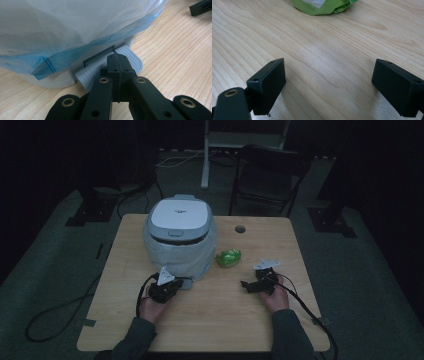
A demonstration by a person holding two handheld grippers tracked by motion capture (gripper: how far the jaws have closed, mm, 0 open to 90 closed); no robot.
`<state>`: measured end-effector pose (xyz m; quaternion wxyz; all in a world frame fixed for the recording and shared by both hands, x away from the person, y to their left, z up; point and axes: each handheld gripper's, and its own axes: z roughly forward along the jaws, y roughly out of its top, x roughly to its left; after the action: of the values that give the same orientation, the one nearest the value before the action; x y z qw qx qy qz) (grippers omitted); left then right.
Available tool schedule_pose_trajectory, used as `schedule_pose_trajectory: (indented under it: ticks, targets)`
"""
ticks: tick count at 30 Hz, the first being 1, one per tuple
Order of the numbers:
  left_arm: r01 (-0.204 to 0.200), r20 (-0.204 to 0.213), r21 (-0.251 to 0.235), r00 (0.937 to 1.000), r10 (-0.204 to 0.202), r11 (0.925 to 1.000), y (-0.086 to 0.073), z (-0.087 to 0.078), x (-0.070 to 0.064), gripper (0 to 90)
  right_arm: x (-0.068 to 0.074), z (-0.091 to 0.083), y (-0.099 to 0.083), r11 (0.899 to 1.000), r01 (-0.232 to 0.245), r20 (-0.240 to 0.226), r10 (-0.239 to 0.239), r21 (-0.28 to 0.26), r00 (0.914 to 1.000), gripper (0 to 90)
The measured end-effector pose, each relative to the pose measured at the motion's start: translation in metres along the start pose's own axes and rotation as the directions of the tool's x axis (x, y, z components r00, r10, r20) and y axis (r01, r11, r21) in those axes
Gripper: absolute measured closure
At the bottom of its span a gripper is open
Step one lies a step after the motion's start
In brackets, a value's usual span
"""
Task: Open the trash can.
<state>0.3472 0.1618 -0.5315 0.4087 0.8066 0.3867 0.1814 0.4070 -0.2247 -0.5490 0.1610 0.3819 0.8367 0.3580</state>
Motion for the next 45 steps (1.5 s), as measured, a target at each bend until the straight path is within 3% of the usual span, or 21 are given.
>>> schedule_pose_trajectory:
  ticks: [15,45]
  targets:
    - [-0.005,-0.007,0.024,1.0000,0.005,0.9997,-0.0033,0.0057,-0.0004,90.0,0.0004,0.0000,0.0000,1.000,-0.003,0.001,0.003,-0.001,1.0000,11.0]
    - [-0.001,-0.010,0.022,0.9999,0.001,0.9998,-0.0035,0.0084,0.0007,90.0,0.0017,-0.0001,-0.0001,1.000,-0.009,0.008,0.009,0.000,0.9999,11.1]
